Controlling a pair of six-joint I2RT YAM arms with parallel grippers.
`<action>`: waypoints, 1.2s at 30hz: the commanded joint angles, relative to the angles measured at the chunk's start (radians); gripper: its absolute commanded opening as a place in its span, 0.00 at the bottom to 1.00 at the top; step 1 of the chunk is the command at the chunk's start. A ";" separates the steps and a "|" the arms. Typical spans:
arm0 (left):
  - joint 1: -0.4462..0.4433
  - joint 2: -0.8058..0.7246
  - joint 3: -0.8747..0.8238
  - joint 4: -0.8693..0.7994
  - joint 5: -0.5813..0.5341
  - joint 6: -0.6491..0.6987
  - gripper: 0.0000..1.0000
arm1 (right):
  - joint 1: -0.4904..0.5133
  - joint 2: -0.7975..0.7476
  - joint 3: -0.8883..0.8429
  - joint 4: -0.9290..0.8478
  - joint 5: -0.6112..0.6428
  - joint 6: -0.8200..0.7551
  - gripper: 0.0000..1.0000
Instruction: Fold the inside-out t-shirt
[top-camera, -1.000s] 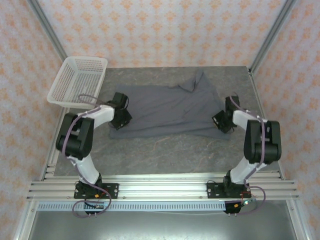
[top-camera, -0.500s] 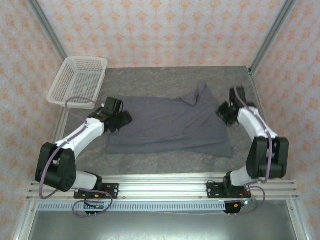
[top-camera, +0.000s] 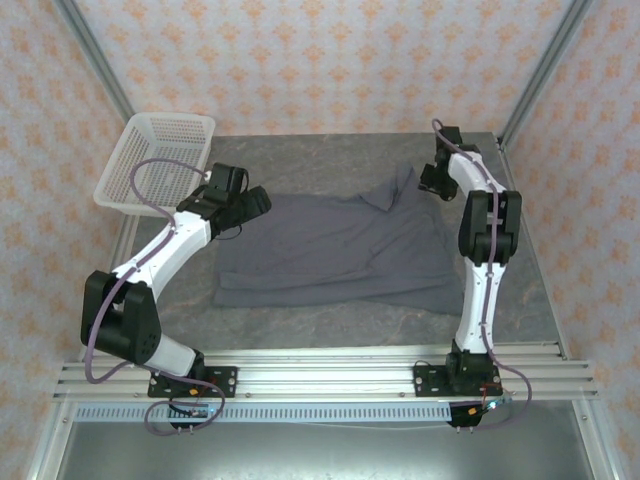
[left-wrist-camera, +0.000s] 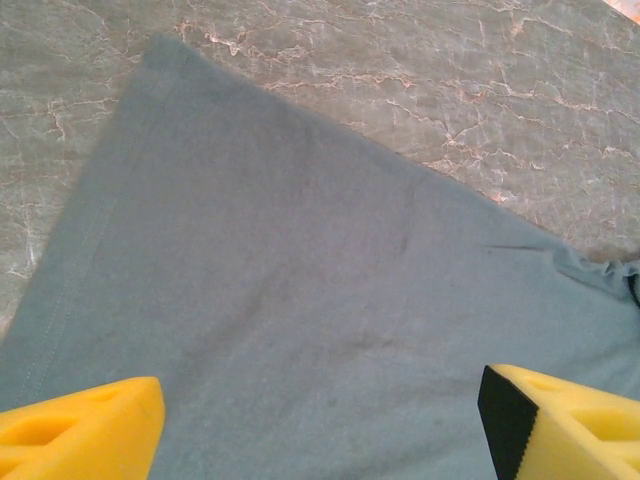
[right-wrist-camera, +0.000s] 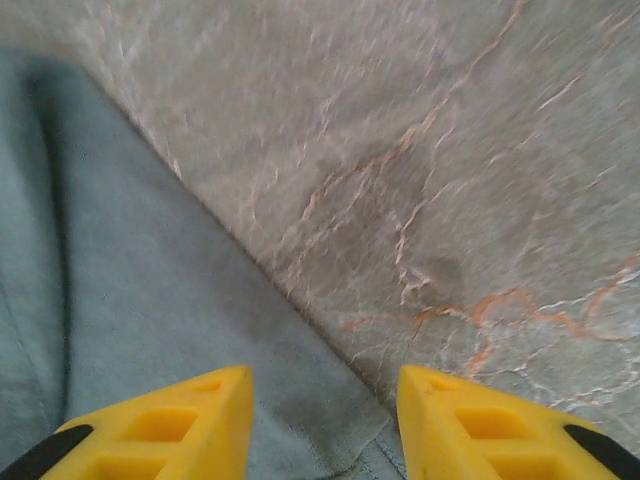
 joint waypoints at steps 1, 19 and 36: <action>0.008 0.003 -0.019 -0.022 -0.024 0.020 0.86 | 0.019 0.030 0.071 -0.076 -0.008 -0.082 0.44; 0.055 0.216 0.211 -0.209 -0.045 -0.019 0.93 | 0.025 0.164 0.267 -0.217 0.036 -0.076 0.00; 0.152 0.756 0.736 -0.350 -0.314 0.004 0.81 | 0.013 0.053 0.130 -0.128 0.063 -0.063 0.00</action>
